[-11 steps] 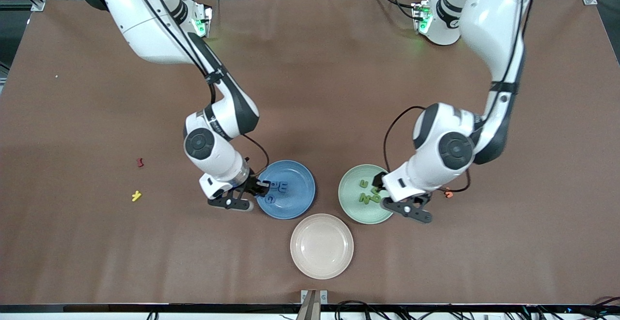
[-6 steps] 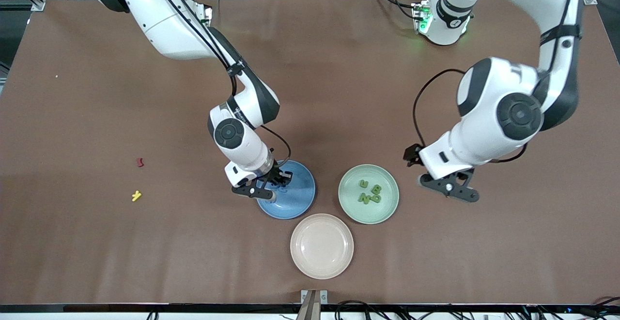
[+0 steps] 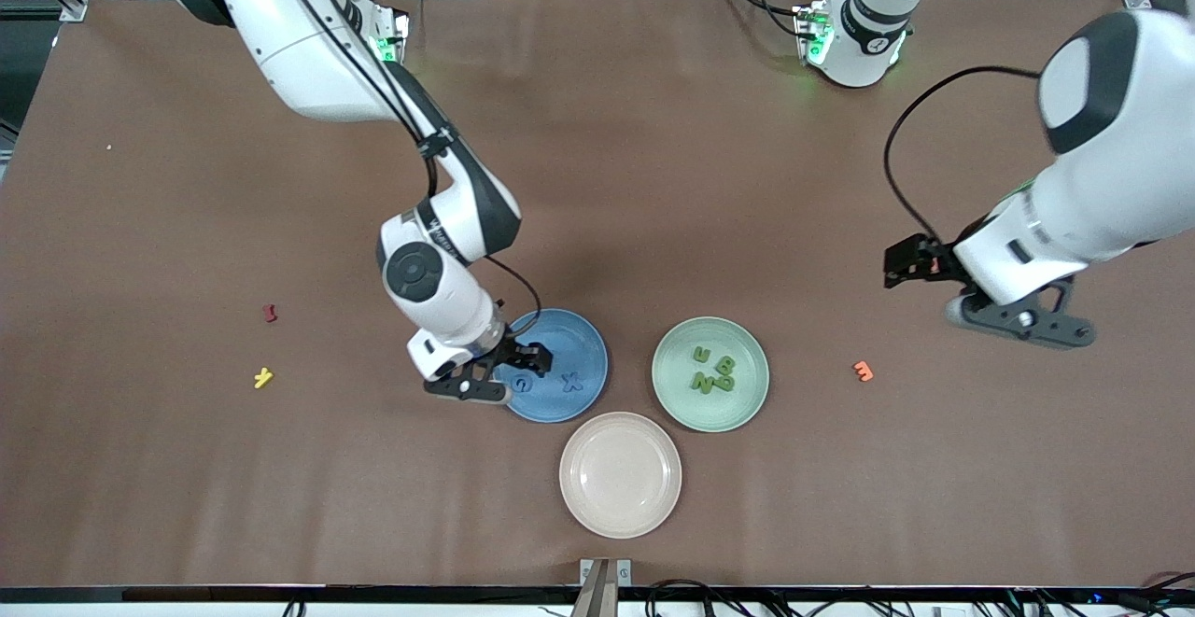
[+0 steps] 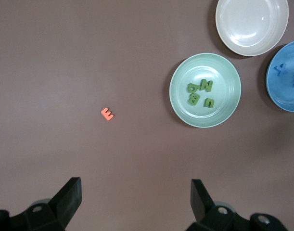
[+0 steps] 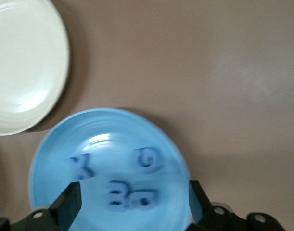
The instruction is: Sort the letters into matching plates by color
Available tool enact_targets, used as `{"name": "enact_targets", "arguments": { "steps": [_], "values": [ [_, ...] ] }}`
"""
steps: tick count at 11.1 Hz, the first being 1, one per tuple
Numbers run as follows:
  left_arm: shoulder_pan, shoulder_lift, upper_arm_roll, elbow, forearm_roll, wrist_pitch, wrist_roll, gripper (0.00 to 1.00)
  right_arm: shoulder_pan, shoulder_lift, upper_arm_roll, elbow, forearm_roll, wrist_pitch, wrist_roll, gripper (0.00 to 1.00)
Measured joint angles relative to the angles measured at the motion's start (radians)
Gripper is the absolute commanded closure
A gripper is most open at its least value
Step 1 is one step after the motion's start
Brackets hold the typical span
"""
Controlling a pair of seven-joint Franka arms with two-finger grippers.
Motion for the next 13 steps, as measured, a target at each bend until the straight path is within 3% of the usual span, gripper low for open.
{"name": "enact_targets", "arguments": {
  "steps": [5,8,13],
  "values": [
    [0.076,-0.102,-0.010,-0.003,0.062,-0.076,0.000,0.00,-0.194,-0.079,-0.050,0.018,-0.001,-0.229,-0.374,0.00],
    [0.099,-0.151,-0.011,-0.004,0.086,-0.090,0.000,0.00,-0.323,-0.105,-0.069,0.017,-0.006,-0.256,-0.529,0.00],
    [0.129,-0.171,-0.011,-0.005,0.102,-0.091,-0.034,0.00,-0.428,-0.223,-0.111,0.005,-0.083,-0.417,-0.631,0.00]
  ]
}}
